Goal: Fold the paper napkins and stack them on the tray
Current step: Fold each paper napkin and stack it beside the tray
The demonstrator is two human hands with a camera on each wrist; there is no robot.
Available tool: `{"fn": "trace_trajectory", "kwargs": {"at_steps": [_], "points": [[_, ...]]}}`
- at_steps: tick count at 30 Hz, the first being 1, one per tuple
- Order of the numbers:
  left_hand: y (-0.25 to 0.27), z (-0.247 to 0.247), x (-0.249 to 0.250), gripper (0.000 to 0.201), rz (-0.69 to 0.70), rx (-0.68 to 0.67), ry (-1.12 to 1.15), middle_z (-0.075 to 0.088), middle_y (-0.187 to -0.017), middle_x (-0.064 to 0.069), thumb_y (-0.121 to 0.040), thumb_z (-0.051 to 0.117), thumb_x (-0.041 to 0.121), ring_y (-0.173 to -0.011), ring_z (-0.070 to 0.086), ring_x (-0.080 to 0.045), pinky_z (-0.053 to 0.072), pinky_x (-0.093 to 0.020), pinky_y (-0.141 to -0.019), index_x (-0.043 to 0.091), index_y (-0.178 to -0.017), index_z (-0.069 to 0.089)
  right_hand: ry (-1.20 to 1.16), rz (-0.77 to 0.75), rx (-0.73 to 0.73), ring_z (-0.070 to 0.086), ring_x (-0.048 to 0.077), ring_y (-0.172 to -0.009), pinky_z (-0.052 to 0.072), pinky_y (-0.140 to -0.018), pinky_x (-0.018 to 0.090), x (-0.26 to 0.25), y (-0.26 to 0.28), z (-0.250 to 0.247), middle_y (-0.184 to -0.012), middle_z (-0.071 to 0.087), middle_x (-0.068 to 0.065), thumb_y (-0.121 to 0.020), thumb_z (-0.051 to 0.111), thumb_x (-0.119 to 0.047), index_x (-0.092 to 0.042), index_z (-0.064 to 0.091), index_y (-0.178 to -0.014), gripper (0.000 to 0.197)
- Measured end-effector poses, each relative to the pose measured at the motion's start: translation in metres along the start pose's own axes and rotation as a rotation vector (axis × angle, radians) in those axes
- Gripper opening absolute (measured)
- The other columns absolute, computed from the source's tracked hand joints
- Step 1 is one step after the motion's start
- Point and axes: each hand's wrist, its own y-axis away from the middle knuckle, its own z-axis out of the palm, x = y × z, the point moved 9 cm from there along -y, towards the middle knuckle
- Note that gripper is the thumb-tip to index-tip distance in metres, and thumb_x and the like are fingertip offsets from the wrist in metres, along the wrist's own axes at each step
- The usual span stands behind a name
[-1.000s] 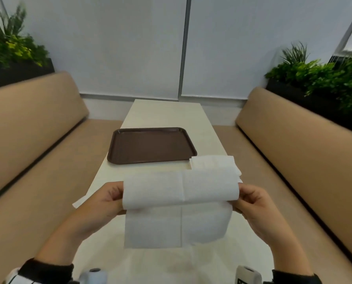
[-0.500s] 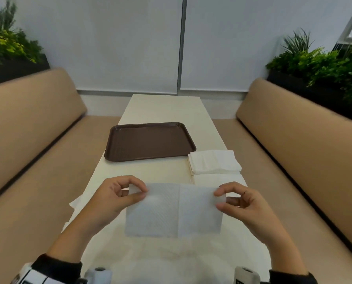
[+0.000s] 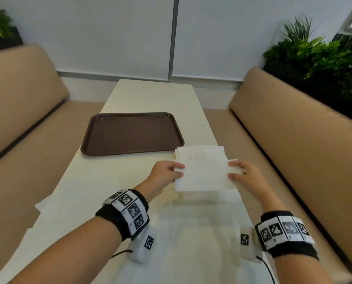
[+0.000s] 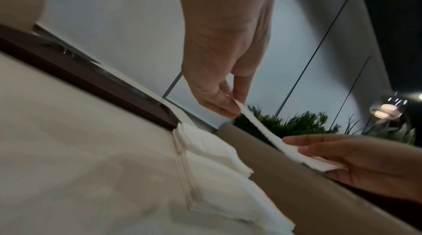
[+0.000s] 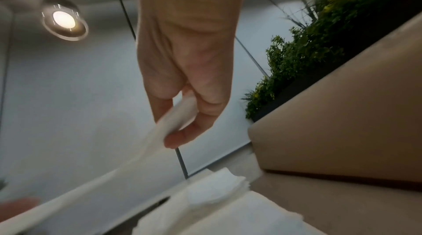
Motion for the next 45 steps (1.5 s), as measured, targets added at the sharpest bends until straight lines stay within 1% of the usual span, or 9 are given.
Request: {"fn": "trace_trajectory", "kwargs": {"at_steps": [5,12,19,24,28,35,37,41,45], "points": [[-0.042,0.025,-0.036,0.032,-0.073,0.029,-0.161,0.054,-0.097,-0.008,-0.077,0.070,-0.004,-0.096,0.059,-0.027,0.052,-0.039,-0.093,0.008,-0.107,0.068,0.324,0.111,-0.062,0.053,0.019,-0.096,0.046,-0.077,0.028,0.041,-0.044,0.008,-0.128,0.051,0.005,-0.085,0.065,-0.001,-0.009,0.052,-0.132,0.049],[-0.055,0.036,-0.051,0.040,-0.027,0.070,-0.477,0.058,-0.126,-0.010,-0.078,0.071,0.001,-0.117,0.054,-0.023,0.038,-0.020,-0.092,0.005,-0.117,0.063,0.537,0.152,-0.119,0.044,0.028,-0.128,0.040,-0.104,0.033,0.073,-0.057,0.026,-0.146,0.039,0.009,-0.084,0.066,-0.004,-0.009,0.048,-0.135,0.054],[-0.050,0.055,-0.054,0.039,0.007,0.026,-0.813,0.042,-0.134,-0.014,-0.089,0.061,0.011,-0.123,0.043,-0.029,0.040,-0.031,-0.102,0.009,-0.127,0.055,0.895,0.200,-0.129,0.040,0.031,-0.121,0.038,-0.101,0.038,0.077,-0.049,0.034,-0.137,0.031,0.011,-0.093,0.051,-0.017,-0.018,0.046,-0.135,0.043],[-0.014,0.031,-0.016,0.037,0.055,-0.133,-0.716,0.047,-0.122,-0.007,-0.089,0.063,0.023,-0.109,0.050,-0.024,0.045,-0.028,-0.088,0.019,-0.126,0.057,1.030,0.321,-0.207,0.003,0.038,-0.142,0.013,-0.113,0.058,0.067,-0.029,0.033,-0.156,-0.003,0.012,-0.096,0.041,-0.034,-0.031,0.015,-0.150,0.060],[0.062,-0.039,0.017,0.021,0.186,-0.209,-0.544,0.062,-0.099,0.007,-0.091,0.060,0.028,-0.084,0.056,-0.011,0.045,-0.020,-0.072,0.029,-0.111,0.065,0.882,0.085,-0.146,0.011,0.034,-0.141,0.020,-0.111,0.049,0.008,-0.006,0.046,-0.156,0.011,0.009,-0.096,0.047,-0.044,-0.030,0.020,-0.150,0.062],[0.223,-0.221,-0.059,0.019,0.069,0.280,-0.348,0.065,-0.091,0.017,-0.087,0.065,0.028,-0.078,0.057,-0.008,0.042,-0.010,-0.066,0.046,-0.095,0.067,0.730,-0.247,-0.556,0.051,0.010,-0.103,0.039,-0.088,0.021,-0.041,0.085,0.162,-0.120,0.058,-0.004,-0.091,0.060,-0.038,-0.023,0.057,-0.125,0.038],[0.267,-0.254,-0.099,0.014,-0.015,0.400,-0.306,0.065,-0.090,0.020,-0.084,0.069,0.038,-0.081,0.059,-0.008,0.044,-0.015,-0.076,0.049,-0.093,0.067,0.721,-0.268,-0.646,0.052,0.009,-0.099,0.040,-0.085,0.020,-0.041,0.107,0.195,-0.116,0.059,-0.004,-0.089,0.062,-0.038,-0.021,0.057,-0.124,0.039],[0.329,-0.296,-0.166,0.018,-0.147,0.539,-0.235,0.071,-0.095,0.011,-0.081,0.068,0.037,-0.094,0.065,-0.023,0.050,-0.049,-0.087,0.041,-0.098,0.070,0.777,-0.343,-0.780,0.050,0.015,-0.112,0.041,-0.094,0.026,-0.043,0.145,0.251,-0.124,0.053,-0.002,-0.083,0.068,-0.043,-0.024,0.052,-0.128,0.052],[0.367,-0.324,-0.216,0.028,-0.158,0.599,-0.192,0.069,-0.105,-0.002,-0.074,0.072,0.051,-0.100,0.061,-0.021,0.047,-0.048,-0.089,0.044,-0.100,0.069,0.873,-0.558,-0.914,0.035,0.020,-0.127,0.036,-0.105,0.036,-0.055,0.204,0.300,-0.141,0.037,-0.001,-0.076,0.072,-0.051,-0.024,0.036,-0.141,0.079]]}}
